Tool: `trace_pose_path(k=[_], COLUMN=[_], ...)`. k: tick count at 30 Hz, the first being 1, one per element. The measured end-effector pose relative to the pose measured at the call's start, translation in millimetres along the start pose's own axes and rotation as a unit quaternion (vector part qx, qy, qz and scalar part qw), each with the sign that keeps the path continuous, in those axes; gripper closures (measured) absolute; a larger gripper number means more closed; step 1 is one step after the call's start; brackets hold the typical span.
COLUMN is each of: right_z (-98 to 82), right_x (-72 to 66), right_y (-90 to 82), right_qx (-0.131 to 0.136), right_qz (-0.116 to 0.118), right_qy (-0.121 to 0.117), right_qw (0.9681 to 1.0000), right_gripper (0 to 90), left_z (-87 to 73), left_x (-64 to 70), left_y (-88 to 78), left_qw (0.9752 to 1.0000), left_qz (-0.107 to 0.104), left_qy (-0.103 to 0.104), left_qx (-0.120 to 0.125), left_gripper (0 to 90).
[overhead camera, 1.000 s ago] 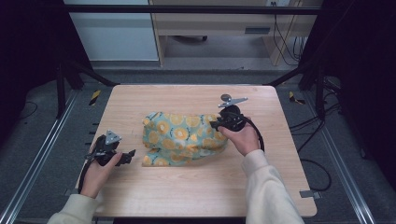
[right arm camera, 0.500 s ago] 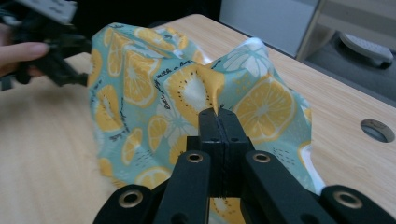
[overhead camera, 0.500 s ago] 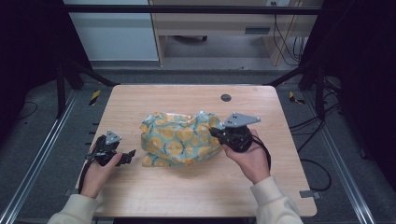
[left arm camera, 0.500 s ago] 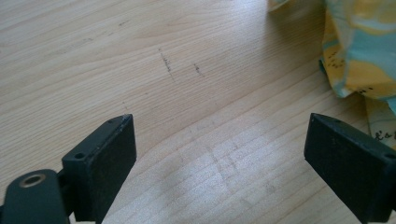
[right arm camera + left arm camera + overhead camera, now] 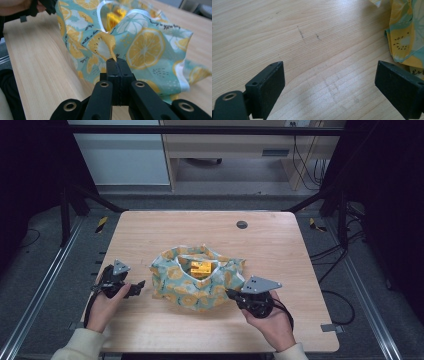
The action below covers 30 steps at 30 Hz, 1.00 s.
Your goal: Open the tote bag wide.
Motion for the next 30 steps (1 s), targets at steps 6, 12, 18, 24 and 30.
trace_pose_path(k=[6,12,18,24,30], right_z=[-18.4,-24.8,-33.5,-34.8,-38.2], right_x=[1.7,-0.3,-7.2,-6.7,-5.6], right_y=[9.2,14.2,24.0,24.6,25.5], right_qx=[-0.019,-0.025,-0.048,-0.047,-0.051], right_qz=[0.004,0.006,0.007,0.004,0.004], right_qy=[0.014,0.015,0.008,0.009,0.012], right_qw=[0.9997,0.9996,0.9988,0.9989,0.9986], right_gripper=[89.9,89.2,88.3,87.3,87.0], left_z=[9.1,39.9,81.8,107.4,137.7], left_x=[4.7,4.8,11.4,30.9,61.1], left_y=[-7.4,-26.4,-46.7,-51.0,-53.1], left_qw=[0.9998,0.9989,0.9964,0.9932,0.9880], left_qz=[-0.016,-0.032,-0.054,-0.085,-0.109], left_qy=[0.006,0.013,0.051,0.071,0.105], left_qx=[0.009,0.032,0.041,0.033,0.031], left_gripper=[13.3,15.0,17.5,21.2,24.1])
Point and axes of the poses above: each handheld gripper's, and its own axes: y roughly forward along the jaws, z roughly out of its top, x roughly to its right, the point moved 9 cm from there along y, roughly forward along the jaws, and after that the axes turned 6 degrees about z, right-handed, at the moved point
